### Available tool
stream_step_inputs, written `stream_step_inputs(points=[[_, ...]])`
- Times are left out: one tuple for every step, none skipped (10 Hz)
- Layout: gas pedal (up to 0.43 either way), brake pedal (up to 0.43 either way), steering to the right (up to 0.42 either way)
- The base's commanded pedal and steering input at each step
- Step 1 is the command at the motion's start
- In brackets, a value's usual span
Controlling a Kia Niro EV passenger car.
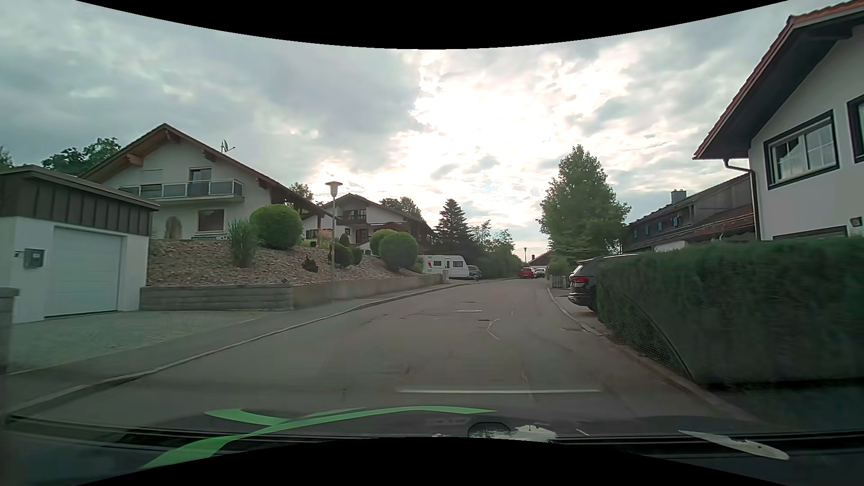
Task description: Follow the waypoints while adhering to traffic rules and regulations
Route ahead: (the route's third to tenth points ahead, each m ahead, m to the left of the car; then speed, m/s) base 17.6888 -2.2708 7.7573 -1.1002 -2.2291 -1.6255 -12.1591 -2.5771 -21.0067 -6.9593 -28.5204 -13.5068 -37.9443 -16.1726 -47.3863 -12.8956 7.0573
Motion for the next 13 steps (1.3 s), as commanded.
stream_step_inputs(points=[[0.0, 0.0, 0.069], [0.0, 0.0, 0.063], [0.0, 0.0, 0.053], [0.0, 0.0, 0.041], [0.0, 0.0, 0.035], [0.0, 0.0, 0.034], [0.0, 0.0, 0.037], [0.0, 0.0, 0.037], [0.0, 0.0, 0.036], [0.0, 0.0, 0.036], [0.0, 0.0, 0.036], [0.0, 0.0, 0.036], [0.0, 0.006, 0.035]])
